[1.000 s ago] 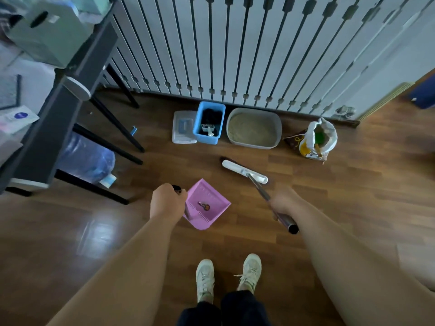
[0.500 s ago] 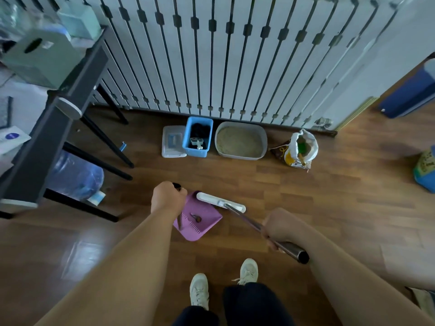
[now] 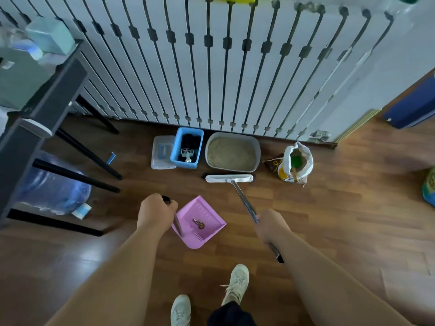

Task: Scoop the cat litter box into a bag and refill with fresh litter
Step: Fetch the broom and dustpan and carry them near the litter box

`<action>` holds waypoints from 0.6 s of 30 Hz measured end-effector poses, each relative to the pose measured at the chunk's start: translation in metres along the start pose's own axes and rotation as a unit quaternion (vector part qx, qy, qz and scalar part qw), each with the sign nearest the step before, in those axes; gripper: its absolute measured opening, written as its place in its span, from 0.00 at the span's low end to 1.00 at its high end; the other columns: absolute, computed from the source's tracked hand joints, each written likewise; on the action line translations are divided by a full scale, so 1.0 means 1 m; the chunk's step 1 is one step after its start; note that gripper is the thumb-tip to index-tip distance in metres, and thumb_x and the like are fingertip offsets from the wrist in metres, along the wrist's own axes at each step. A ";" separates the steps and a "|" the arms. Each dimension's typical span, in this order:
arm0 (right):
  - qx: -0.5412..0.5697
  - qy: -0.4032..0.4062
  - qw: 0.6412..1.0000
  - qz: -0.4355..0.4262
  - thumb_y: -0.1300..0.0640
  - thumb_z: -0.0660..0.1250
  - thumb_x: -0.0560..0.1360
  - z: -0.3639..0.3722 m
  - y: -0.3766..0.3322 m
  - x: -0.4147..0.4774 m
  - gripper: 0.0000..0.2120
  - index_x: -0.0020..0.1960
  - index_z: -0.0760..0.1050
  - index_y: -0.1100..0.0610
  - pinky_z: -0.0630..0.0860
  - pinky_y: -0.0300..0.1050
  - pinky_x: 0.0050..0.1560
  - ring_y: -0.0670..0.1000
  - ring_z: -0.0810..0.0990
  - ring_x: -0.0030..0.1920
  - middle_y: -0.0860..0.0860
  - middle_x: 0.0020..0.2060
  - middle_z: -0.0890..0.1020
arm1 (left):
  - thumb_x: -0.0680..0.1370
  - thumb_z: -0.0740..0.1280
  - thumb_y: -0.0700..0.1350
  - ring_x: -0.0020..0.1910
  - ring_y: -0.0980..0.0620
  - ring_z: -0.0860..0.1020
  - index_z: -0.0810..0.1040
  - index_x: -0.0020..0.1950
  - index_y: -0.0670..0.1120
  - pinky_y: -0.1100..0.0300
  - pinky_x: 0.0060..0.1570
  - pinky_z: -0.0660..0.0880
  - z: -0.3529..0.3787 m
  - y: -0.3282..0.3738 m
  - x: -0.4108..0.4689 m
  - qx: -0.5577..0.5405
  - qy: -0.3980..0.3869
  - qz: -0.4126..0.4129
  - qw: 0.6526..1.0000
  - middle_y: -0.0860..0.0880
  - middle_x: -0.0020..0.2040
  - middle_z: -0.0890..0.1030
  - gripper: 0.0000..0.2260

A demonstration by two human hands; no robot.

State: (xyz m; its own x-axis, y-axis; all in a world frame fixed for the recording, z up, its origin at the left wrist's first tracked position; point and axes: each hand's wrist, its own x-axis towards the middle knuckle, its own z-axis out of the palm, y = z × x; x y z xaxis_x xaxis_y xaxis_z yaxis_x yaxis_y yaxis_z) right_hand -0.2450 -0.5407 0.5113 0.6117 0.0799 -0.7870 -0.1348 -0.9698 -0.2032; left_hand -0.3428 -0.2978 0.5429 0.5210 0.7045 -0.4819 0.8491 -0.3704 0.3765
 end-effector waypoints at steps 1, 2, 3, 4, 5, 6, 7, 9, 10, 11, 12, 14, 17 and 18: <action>-0.004 0.004 1.000 0.000 0.63 0.60 0.75 -0.007 0.007 0.008 0.04 0.46 0.74 0.58 0.66 0.39 0.25 0.49 0.74 0.30 0.51 0.33 0.76 | 0.78 0.66 0.46 0.37 0.48 0.79 0.73 0.39 0.43 0.57 0.35 0.75 0.006 0.008 0.002 0.000 -0.003 0.000 1.000 0.46 0.36 0.79 0.10; -0.002 0.005 1.000 0.002 0.62 0.60 0.76 -0.012 0.014 0.015 0.05 0.46 0.75 0.58 0.66 0.39 0.25 0.49 0.74 0.30 0.51 0.33 0.76 | 0.78 0.66 0.46 0.38 0.47 0.79 0.73 0.38 0.44 0.58 0.35 0.74 0.012 0.016 0.001 0.001 -0.007 -0.001 1.000 0.45 0.37 0.80 0.10; 0.007 0.005 1.000 0.006 0.62 0.60 0.76 -0.018 0.022 0.022 0.06 0.48 0.76 0.58 0.67 0.39 0.26 0.49 0.74 0.30 0.51 0.34 0.76 | 0.78 0.66 0.46 0.38 0.47 0.80 0.73 0.38 0.43 0.58 0.34 0.72 0.018 0.024 0.001 0.003 -0.010 0.000 1.000 0.45 0.37 0.80 0.10; 0.014 0.005 1.000 0.008 0.62 0.60 0.75 -0.023 0.031 0.028 0.08 0.50 0.77 0.57 0.68 0.40 0.26 0.49 0.75 0.31 0.51 0.35 0.77 | 0.77 0.66 0.46 0.38 0.47 0.80 0.74 0.38 0.43 0.59 0.34 0.71 0.023 0.033 0.000 0.002 -0.012 0.000 1.000 0.45 0.37 0.81 0.10; 0.016 0.003 1.000 0.009 0.62 0.59 0.75 -0.027 0.037 0.032 0.10 0.51 0.77 0.56 0.68 0.40 0.27 0.50 0.74 0.31 0.51 0.35 0.77 | 0.77 0.66 0.46 0.38 0.47 0.80 0.74 0.39 0.42 0.59 0.34 0.72 0.027 0.040 -0.001 -0.001 -0.012 0.000 1.000 0.45 0.37 0.81 0.10; 0.018 0.001 1.000 0.011 0.63 0.59 0.75 -0.032 0.046 0.037 0.10 0.51 0.77 0.56 0.68 0.40 0.27 0.50 0.74 0.31 0.51 0.35 0.76 | 0.77 0.66 0.46 0.38 0.46 0.80 0.75 0.38 0.42 0.58 0.34 0.73 0.031 0.049 -0.002 -0.007 -0.014 0.000 1.000 0.44 0.37 0.81 0.10; 0.023 -0.001 1.000 0.017 0.63 0.59 0.76 -0.036 0.052 0.040 0.10 0.50 0.78 0.57 0.68 0.39 0.27 0.50 0.74 0.31 0.51 0.34 0.76 | 0.77 0.66 0.46 0.38 0.46 0.80 0.75 0.38 0.42 0.57 0.35 0.74 0.034 0.055 -0.002 -0.016 -0.014 -0.001 1.000 0.44 0.36 0.81 0.11; 0.034 0.000 0.999 0.037 0.63 0.59 0.77 -0.045 0.068 0.044 0.09 0.49 0.78 0.59 0.67 0.38 0.24 0.49 0.75 0.30 0.52 0.34 0.77 | 0.76 0.66 0.46 0.37 0.45 0.81 0.76 0.36 0.42 0.53 0.38 0.79 0.039 0.069 -0.003 -0.030 -0.014 0.000 0.999 0.44 0.35 0.81 0.11; 0.037 -0.007 0.998 0.044 0.64 0.59 0.77 -0.051 0.076 0.046 0.09 0.48 0.77 0.59 0.67 0.37 0.23 0.49 0.76 0.29 0.52 0.33 0.78 | 0.76 0.65 0.46 0.37 0.44 0.81 0.76 0.36 0.42 0.51 0.40 0.80 0.042 0.076 -0.004 -0.034 -0.013 0.001 0.999 0.44 0.35 0.81 0.12; 0.042 -0.016 0.998 0.052 0.64 0.58 0.78 -0.056 0.084 0.048 0.09 0.49 0.78 0.60 0.67 0.36 0.22 0.49 0.76 0.28 0.52 0.32 0.78 | 0.77 0.65 0.46 0.37 0.44 0.81 0.76 0.36 0.42 0.50 0.41 0.81 0.045 0.082 -0.005 -0.037 -0.012 0.001 0.999 0.44 0.35 0.81 0.12; 0.060 -0.024 0.996 0.061 0.64 0.58 0.78 -0.061 0.093 0.051 0.10 0.49 0.78 0.60 0.68 0.37 0.23 0.49 0.77 0.27 0.53 0.31 0.79 | 0.77 0.65 0.46 0.37 0.44 0.82 0.76 0.36 0.42 0.50 0.41 0.81 0.048 0.088 -0.007 -0.038 -0.013 0.001 0.999 0.44 0.35 0.81 0.12; 0.089 -0.039 0.992 0.076 0.63 0.58 0.78 -0.065 0.108 0.051 0.11 0.51 0.79 0.62 0.70 0.37 0.24 0.49 0.77 0.25 0.53 0.30 0.80 | 0.77 0.65 0.47 0.36 0.46 0.81 0.75 0.38 0.43 0.52 0.40 0.81 0.054 0.098 -0.011 -0.033 -0.017 0.001 0.999 0.45 0.35 0.81 0.11; 0.085 -0.066 0.990 0.095 0.62 0.58 0.79 -0.064 0.122 0.041 0.10 0.48 0.78 0.62 0.68 0.34 0.21 0.47 0.76 0.22 0.52 0.28 0.80 | 0.77 0.65 0.48 0.36 0.48 0.80 0.74 0.39 0.44 0.56 0.34 0.77 0.062 0.107 -0.018 -0.015 -0.022 0.014 1.000 0.45 0.36 0.81 0.10; 0.088 -0.072 0.989 0.098 0.62 0.58 0.78 -0.065 0.126 0.037 0.09 0.46 0.77 0.61 0.68 0.34 0.20 0.46 0.77 0.22 0.52 0.28 0.80 | 0.77 0.65 0.48 0.35 0.49 0.79 0.74 0.40 0.44 0.58 0.32 0.73 0.063 0.110 -0.021 -0.004 -0.024 0.023 0.999 0.46 0.36 0.80 0.10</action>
State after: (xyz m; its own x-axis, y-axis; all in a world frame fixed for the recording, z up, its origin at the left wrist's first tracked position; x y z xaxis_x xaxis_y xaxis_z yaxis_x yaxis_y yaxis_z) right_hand -0.1891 -0.6749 0.4945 0.4451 -0.0606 -0.8934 -0.3813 -0.9156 -0.1278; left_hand -0.2548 -0.3916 0.5447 0.5640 0.6564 -0.5011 0.8231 -0.3974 0.4058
